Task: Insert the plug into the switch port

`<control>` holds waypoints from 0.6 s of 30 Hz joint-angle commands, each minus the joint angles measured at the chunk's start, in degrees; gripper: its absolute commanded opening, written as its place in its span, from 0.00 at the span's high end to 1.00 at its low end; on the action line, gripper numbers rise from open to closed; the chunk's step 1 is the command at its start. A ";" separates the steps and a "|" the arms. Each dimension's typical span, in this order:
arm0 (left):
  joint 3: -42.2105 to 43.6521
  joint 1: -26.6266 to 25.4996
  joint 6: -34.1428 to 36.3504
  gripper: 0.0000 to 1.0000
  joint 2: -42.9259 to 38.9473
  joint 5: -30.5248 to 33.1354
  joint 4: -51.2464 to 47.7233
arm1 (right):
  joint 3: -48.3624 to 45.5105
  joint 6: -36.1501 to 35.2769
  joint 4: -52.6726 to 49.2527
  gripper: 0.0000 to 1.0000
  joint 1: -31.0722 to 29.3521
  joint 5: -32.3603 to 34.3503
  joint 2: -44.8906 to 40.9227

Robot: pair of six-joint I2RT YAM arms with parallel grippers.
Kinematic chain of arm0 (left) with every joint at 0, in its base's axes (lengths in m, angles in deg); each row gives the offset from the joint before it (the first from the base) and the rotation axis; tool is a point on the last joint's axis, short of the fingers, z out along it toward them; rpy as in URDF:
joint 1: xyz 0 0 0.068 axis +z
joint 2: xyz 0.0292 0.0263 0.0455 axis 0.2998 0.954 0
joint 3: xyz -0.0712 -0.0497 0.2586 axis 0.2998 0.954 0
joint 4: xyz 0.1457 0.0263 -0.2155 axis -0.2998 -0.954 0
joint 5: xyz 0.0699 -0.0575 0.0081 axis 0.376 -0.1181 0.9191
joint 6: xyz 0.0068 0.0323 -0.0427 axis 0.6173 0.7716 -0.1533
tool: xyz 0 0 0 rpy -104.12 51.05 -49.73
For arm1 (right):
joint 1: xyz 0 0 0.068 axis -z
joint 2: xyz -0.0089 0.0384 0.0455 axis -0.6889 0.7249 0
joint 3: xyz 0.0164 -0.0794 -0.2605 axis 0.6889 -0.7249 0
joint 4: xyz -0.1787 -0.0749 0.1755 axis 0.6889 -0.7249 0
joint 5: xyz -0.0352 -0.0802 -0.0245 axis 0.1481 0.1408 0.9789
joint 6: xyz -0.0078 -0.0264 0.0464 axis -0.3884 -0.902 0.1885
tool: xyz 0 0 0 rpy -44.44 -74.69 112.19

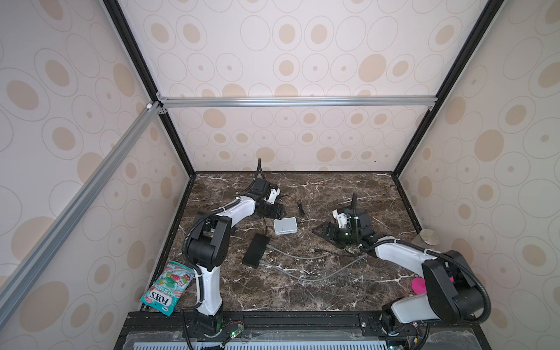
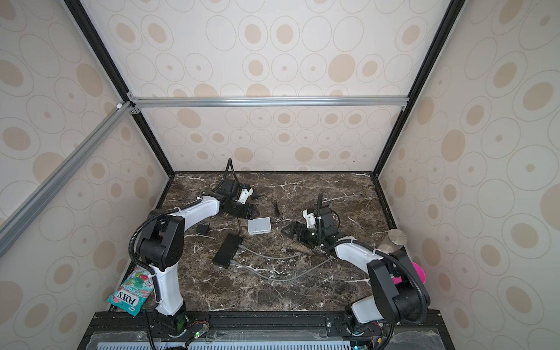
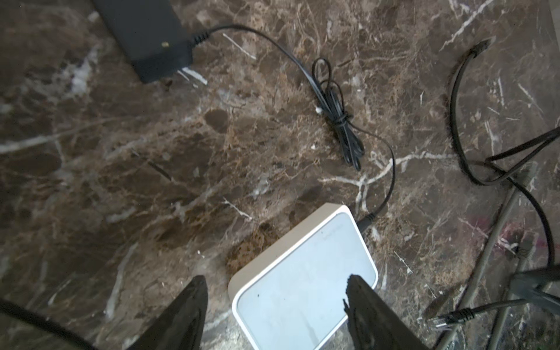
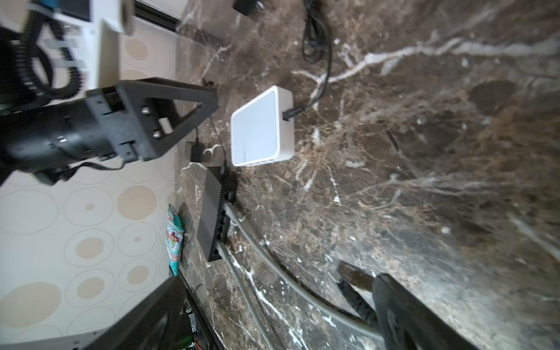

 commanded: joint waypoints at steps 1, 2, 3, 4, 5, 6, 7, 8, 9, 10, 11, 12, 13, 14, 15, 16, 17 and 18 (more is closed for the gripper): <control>-3.31 -0.25 1.13 0.27 3.48 -4.18 -0.03 | -1.90 -0.90 1.95 0.00 -0.78 -0.77 -1.67; -3.86 -0.21 0.51 0.27 4.45 -4.98 0.03 | -2.41 -0.90 2.13 0.00 -1.30 -0.64 -1.60; -3.92 -0.24 0.06 0.27 4.91 -5.64 0.24 | -2.68 -0.90 2.49 0.00 -1.72 -0.75 -1.44; -3.61 -0.24 -0.44 0.27 5.38 -6.00 0.51 | -2.85 -0.95 2.85 0.00 -2.27 -0.93 -1.16; -3.21 -0.19 -0.73 0.27 5.49 -6.14 0.56 | -2.85 -0.82 3.08 0.00 -2.78 -0.93 -0.85; -2.75 -0.21 -0.98 0.27 5.49 -6.42 0.63 | -2.86 -0.74 3.32 0.00 -3.14 -0.86 -0.59; -1.75 -0.23 -1.23 0.27 5.22 -6.78 0.80 | -2.81 -0.58 3.73 0.00 -3.37 -0.66 -0.30; -0.75 -0.22 -1.50 0.27 4.71 -7.20 0.98 | -2.82 -0.31 4.27 0.00 -3.46 -0.60 0.11; 0.54 -0.33 -1.78 0.27 4.08 -7.57 1.27 | -2.86 -0.12 4.70 0.00 -3.47 -0.56 0.53; 2.24 -0.33 -1.99 0.27 2.95 -7.76 1.79 | -2.71 0.04 4.99 0.00 -3.46 -0.55 1.06; 4.16 -0.43 -2.33 0.27 1.61 -7.85 2.55 | -2.41 0.04 5.01 0.00 -3.46 -0.56 1.60; 5.96 -0.57 -2.75 0.27 0.26 -8.00 3.29 | -2.18 0.02 4.87 0.00 -3.51 -0.52 2.02; 8.03 -0.69 -3.28 0.24 -1.34 -8.39 4.17 | -1.85 -0.46 4.28 0.00 -3.46 -0.26 2.50; 9.71 -0.93 -3.84 0.24 -2.71 -8.82 4.80 | -1.38 -1.10 3.12 0.00 -3.54 0.19 2.77; 11.49 -1.13 -4.36 0.24 -4.20 -9.30 5.54 | -0.64 -2.13 0.98 0.01 -3.64 1.19 2.89; 13.18 -1.65 -5.13 0.24 -5.62 -10.04 6.18 | 0.16 -3.64 -1.79 0.01 -3.68 2.35 2.90; 14.60 -2.15 -5.60 0.24 -6.64 -10.56 6.69 | 0.95 -5.12 -4.26 0.01 -3.80 3.66 2.66; 15.86 -2.81 -6.25 0.24 -7.80 -11.03 7.22 | 1.79 -6.93 -7.45 0.01 -4.01 5.39 2.26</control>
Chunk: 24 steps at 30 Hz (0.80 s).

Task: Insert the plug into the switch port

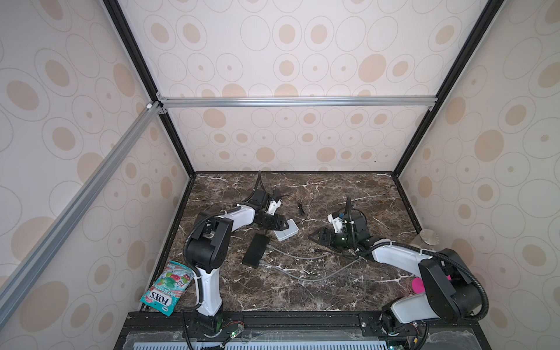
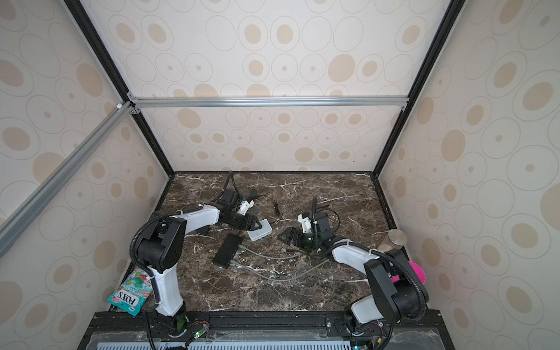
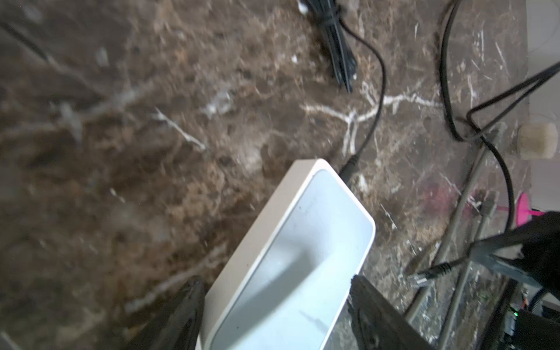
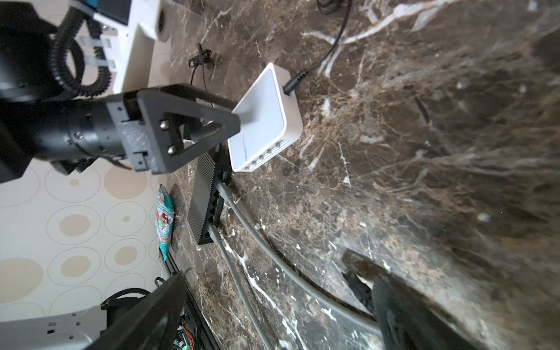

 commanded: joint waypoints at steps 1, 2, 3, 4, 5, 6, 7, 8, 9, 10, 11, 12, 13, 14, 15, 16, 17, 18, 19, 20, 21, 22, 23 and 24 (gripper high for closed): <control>2.84 -2.37 -2.87 0.24 -3.92 -2.84 2.45 | 3.72 -6.16 -9.26 0.02 -0.69 5.16 -0.80; 3.34 -3.11 -3.02 0.24 -4.55 -2.72 2.40 | 4.64 -8.17 -11.87 0.04 -0.86 6.26 -1.30; 3.83 -3.72 -3.27 0.24 -5.28 -2.27 2.43 | 5.75 -10.70 -15.05 0.05 -0.91 7.83 -1.95; 4.16 -4.03 -3.52 0.24 -5.90 -1.91 2.55 | 6.85 -13.49 -18.41 0.06 -0.97 9.23 -2.81; 4.47 -4.10 -3.80 0.24 -6.52 -1.67 2.62 | 7.81 -16.28 -21.25 0.08 -1.06 10.59 -3.44; 4.61 -4.09 -3.70 0.24 -7.22 -1.05 2.38 | 8.74 -20.12 -24.27 0.11 -1.20 11.29 -4.22; 4.26 -4.06 -3.14 0.24 -7.70 0.08 1.68 | 9.61 -23.99 -27.10 0.14 -1.22 11.13 -5.00; 3.74 -3.98 -2.45 0.24 -8.07 1.26 0.62 | 10.44 -27.07 -29.48 0.15 -1.31 11.04 -5.63; 2.89 -4.07 -1.48 0.24 -8.46 2.76 -0.71 | 11.18 -30.19 -32.11 0.17 -1.30 11.30 -6.42; 2.26 -4.05 -0.53 0.24 -8.80 3.61 -1.76 | 11.83 -33.02 -34.22 0.20 -1.40 11.74 -7.21; 2.00 -4.10 0.06 0.24 -9.23 3.95 -2.24 | 12.30 -35.29 -36.07 0.22 -1.51 12.60 -7.83; 1.85 -4.10 0.71 0.24 -9.81 4.32 -2.95 | 12.92 -37.96 -38.26 0.26 -1.57 13.77 -8.41; 1.77 -4.09 1.27 0.25 -10.38 4.94 -3.97 | 13.42 -39.94 -40.07 0.29 -1.64 14.61 -8.69; 1.79 -4.15 1.59 0.25 -10.78 5.20 -4.73 | 13.80 -41.24 -41.17 0.32 -1.62 14.98 -8.79; 2.04 -4.27 1.75 0.26 -11.38 5.25 -5.54 | 14.19 -42.08 -42.32 0.37 -1.67 15.56 -8.70; 2.56 -4.54 1.60 0.26 -12.11 4.90 -6.04 | 14.43 -42.31 -42.64 0.41 -1.72 15.30 -8.56; 3.19 -5.03 1.32 0.27 -12.78 4.43 -6.22 | 14.60 -42.40 -42.54 0.42 -1.93 14.82 -8.37; 4.14 -5.75 0.75 0.29 -13.78 4.28 -6.21 | 14.78 -42.45 -42.57 0.42 -2.49 15.04 -7.82; 5.48 -6.75 -0.18 0.29 -14.91 4.19 -5.58 | 15.20 -42.43 -42.68 0.43 -3.23 15.97 -7.07; 7.01 -7.89 -1.57 0.30 -15.87 3.70 -4.29 | 15.65 -42.48 -42.95 0.43 -3.90 16.78 -6.36; 8.85 -9.30 -2.90 0.30 -16.88 2.93 -2.68 | 16.11 -42.65 -43.33 0.43 -4.75 17.89 -5.39; 10.25 -10.81 -4.49 0.30 -17.75 2.66 -1.30 | 16.74 -43.04 -43.69 0.43 -5.76 19.29 -4.39; 11.78 -12.09 -5.86 0.30 -18.44 2.70 0.09 | 17.34 -43.43 -44.18 0.43 -6.53 20.71 -3.54; 13.38 -13.57 -7.24 0.30 -19.41 2.72 1.75 | 18.06 -43.98 -44.86 0.43 -7.33 22.32 -2.43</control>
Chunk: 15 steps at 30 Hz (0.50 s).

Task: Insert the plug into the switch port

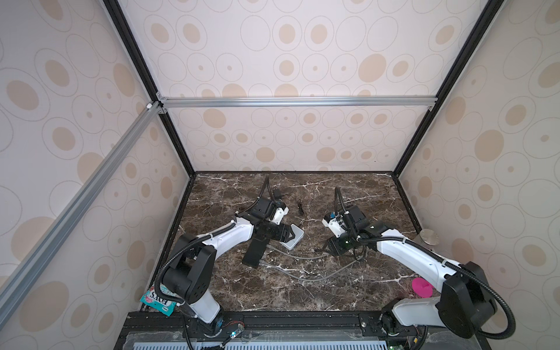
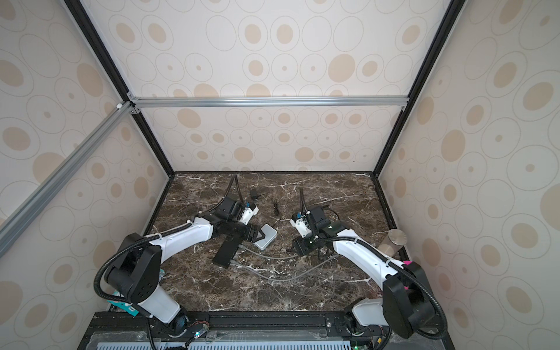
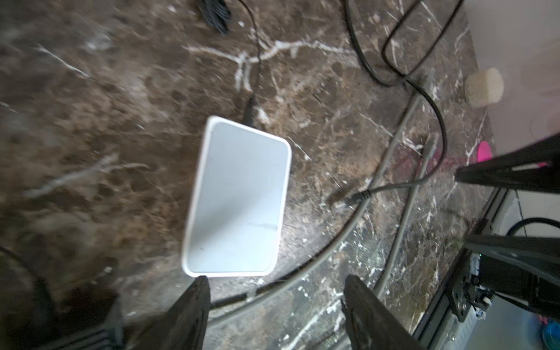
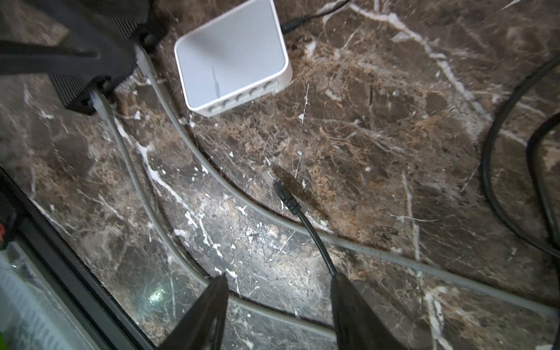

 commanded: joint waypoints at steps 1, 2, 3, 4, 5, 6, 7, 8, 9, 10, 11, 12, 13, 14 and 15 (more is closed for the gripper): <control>4.18 -4.35 -5.49 0.30 -2.75 -0.67 4.46 | 2.86 -3.69 -4.26 0.43 -2.58 5.96 3.23; 5.41 -5.06 -6.68 0.30 -3.50 -0.64 6.02 | 3.45 -4.12 -4.80 0.43 -3.04 7.09 4.14; 6.93 -5.62 -8.07 0.30 -4.15 -0.74 7.98 | 4.12 -4.67 -5.19 0.43 -3.52 7.91 5.34; 8.20 -5.96 -9.13 0.30 -4.62 -1.14 9.75 | 4.75 -5.09 -5.46 0.43 -3.92 8.47 6.54; 9.20 -6.09 -9.71 0.30 -4.82 -1.60 10.92 | 5.12 -5.39 -5.57 0.43 -4.15 8.72 7.36; 10.14 -6.14 -10.25 0.30 -4.81 -1.73 11.81 | 5.49 -5.56 -5.55 0.43 -4.30 8.79 8.34; 10.94 -6.18 -10.54 0.30 -4.74 -1.87 12.62 | 5.64 -5.57 -5.39 0.43 -4.28 8.75 8.99; 11.57 -6.26 -10.82 0.30 -4.68 -2.07 13.56 | 5.73 -5.59 -5.13 0.43 -4.28 8.66 9.42; 12.16 -6.26 -11.11 0.31 -4.51 -2.32 14.36 | 5.62 -5.56 -4.73 0.43 -4.26 8.51 9.63; 12.64 -6.24 -11.29 0.30 -4.34 -2.34 14.93 | 5.61 -5.38 -4.26 0.43 -4.31 8.19 9.84; 12.76 -6.26 -11.38 0.30 -4.15 -2.31 15.27 | 5.61 -5.17 -3.86 0.43 -4.25 7.84 10.04; 12.78 -6.24 -11.30 0.30 -3.93 -2.18 15.56 | 5.52 -4.82 -3.46 0.43 -4.29 7.38 10.23; 12.76 -6.26 -11.14 0.30 -3.65 -1.92 15.81 | 5.52 -4.55 -3.15 0.43 -4.31 7.03 10.36; 12.53 -6.18 -10.96 0.30 -3.26 -1.74 15.87 | 5.52 -4.32 -2.89 0.43 -4.24 6.78 10.63; 12.18 -6.22 -10.66 0.30 -2.66 -1.64 15.81 | 5.52 -4.12 -2.70 0.43 -4.26 6.58 10.95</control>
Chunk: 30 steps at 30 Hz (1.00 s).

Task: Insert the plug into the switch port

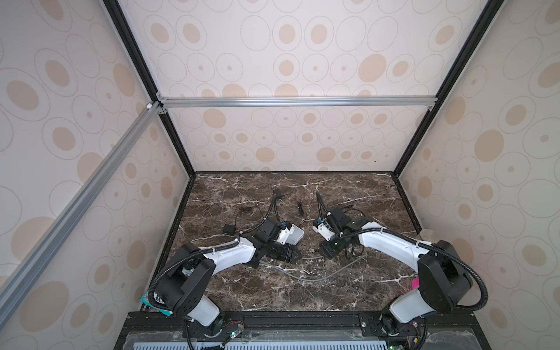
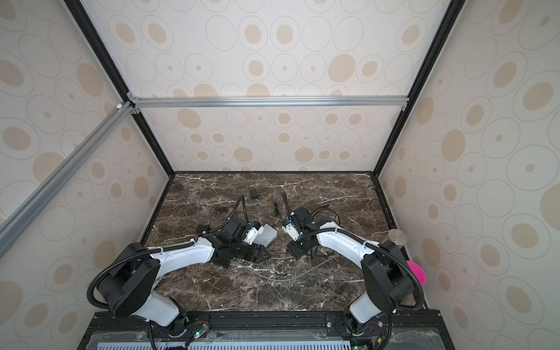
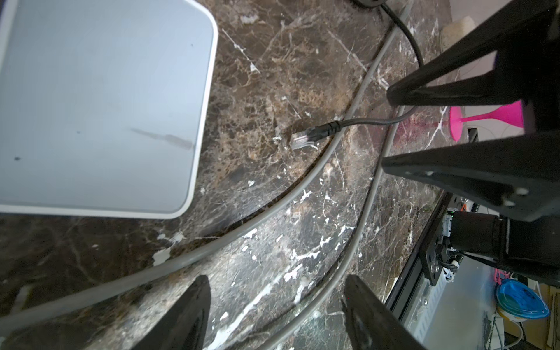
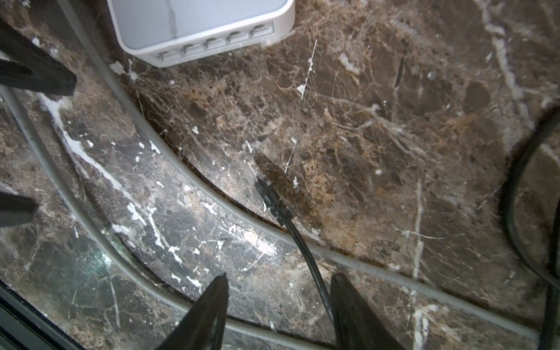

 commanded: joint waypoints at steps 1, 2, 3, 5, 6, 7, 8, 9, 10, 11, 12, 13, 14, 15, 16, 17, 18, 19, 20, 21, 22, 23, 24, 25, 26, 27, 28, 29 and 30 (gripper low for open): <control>-1.18 0.03 -0.65 0.30 1.65 -0.11 2.80 | 1.02 -0.11 0.13 0.43 -0.29 -0.61 1.32; -1.64 -0.03 -0.33 0.30 2.49 -0.04 2.71 | 1.02 -0.06 0.19 0.43 -0.26 -0.62 1.55; -2.33 -0.02 0.11 0.30 3.46 0.09 2.62 | 1.02 -0.08 0.20 0.43 -0.27 -0.62 1.71; -3.85 0.05 1.22 0.29 5.56 0.69 1.70 | 0.88 -0.14 0.40 0.43 -0.30 -0.35 1.86; -4.81 0.13 1.85 0.29 6.78 0.92 1.33 | 0.67 -0.07 0.55 0.43 -0.30 -0.33 2.01; -5.72 0.21 2.47 0.29 7.97 1.01 0.77 | 0.56 -0.01 0.62 0.43 -0.27 -0.32 2.14; -6.52 0.23 2.91 0.29 8.93 1.23 0.48 | 0.43 0.10 0.74 0.43 -0.26 -0.26 2.21; -7.46 0.47 3.36 0.29 9.97 1.50 0.12 | 0.36 0.21 0.88 0.43 -0.26 -0.26 2.37; -8.24 0.69 3.73 0.29 10.86 1.59 -0.05 | 0.11 0.19 1.09 0.43 -0.32 -0.33 2.41; -8.95 0.98 3.98 0.29 11.51 1.58 -0.25 | -0.14 0.21 1.33 0.43 -0.28 -0.35 2.45; -9.70 1.22 4.22 0.29 12.00 1.50 -0.41 | -0.28 0.10 1.57 0.43 -0.24 -0.35 2.46; -10.44 1.47 4.40 0.29 12.47 1.54 -0.60 | -0.39 0.05 1.75 0.43 -0.30 -0.31 2.54; -10.92 1.70 4.64 0.29 12.72 1.63 -0.71 | -0.55 -0.14 1.94 0.44 -0.24 -0.27 2.70; -11.53 2.04 4.90 0.29 12.93 1.67 -0.91 | -0.65 -0.36 2.20 0.45 -0.29 -0.26 3.00; -12.08 2.40 5.13 0.29 13.31 1.56 -1.02 | -0.79 -0.65 2.49 0.47 -0.24 -0.46 3.48; -12.48 2.74 5.28 0.29 13.55 1.47 -1.00 | -0.98 -0.97 2.88 0.48 -0.30 -0.72 3.91; -12.89 3.17 5.60 0.29 13.92 1.17 -0.91 | -0.99 -1.19 3.12 0.49 -0.25 -0.86 4.63; -13.41 3.65 5.83 0.29 14.43 0.58 -0.91 | -0.96 -1.30 3.22 0.50 -0.27 -0.73 5.37; -13.85 3.87 6.11 0.29 14.81 -0.39 -0.78 | -0.89 -1.37 3.34 0.51 -0.29 -0.62 5.97; -14.32 4.38 6.39 0.29 15.18 -1.83 -0.67 | -0.84 -1.37 3.57 0.51 -0.26 -0.47 6.57; -14.86 4.57 6.66 0.29 15.18 -2.94 -0.69 | -0.96 -1.41 3.89 0.51 -0.27 -0.23 7.06; -15.17 4.62 7.05 0.29 14.92 -3.72 -0.76 | -1.00 -1.54 4.04 0.51 -0.26 -0.09 7.45; -15.36 4.65 7.51 0.30 14.33 -4.35 -0.92 | -0.88 -1.85 4.10 0.52 -0.24 -0.09 7.89; -15.45 4.77 8.00 0.29 13.47 -4.90 -1.18 | -0.76 -1.97 4.10 0.53 -0.32 0.04 8.25; -15.45 4.84 8.54 0.30 12.71 -5.32 -1.51 | -0.74 -2.21 3.99 0.53 -0.25 0.21 8.49; -15.34 4.88 9.01 0.29 11.76 -5.57 -1.97 | -0.74 -2.42 3.99 0.56 -0.27 0.31 8.76; -15.22 4.89 9.47 0.30 10.89 -5.52 -2.48 | -0.74 -2.68 3.92 0.58 -0.31 0.34 8.93; -14.84 5.07 10.01 0.29 9.84 -5.37 -2.98 | -0.75 -2.78 3.86 0.60 -0.29 0.44 9.06; -14.43 5.24 10.44 0.29 8.74 -5.25 -3.34 | -0.71 -3.00 3.76 0.63 -0.29 0.44 9.16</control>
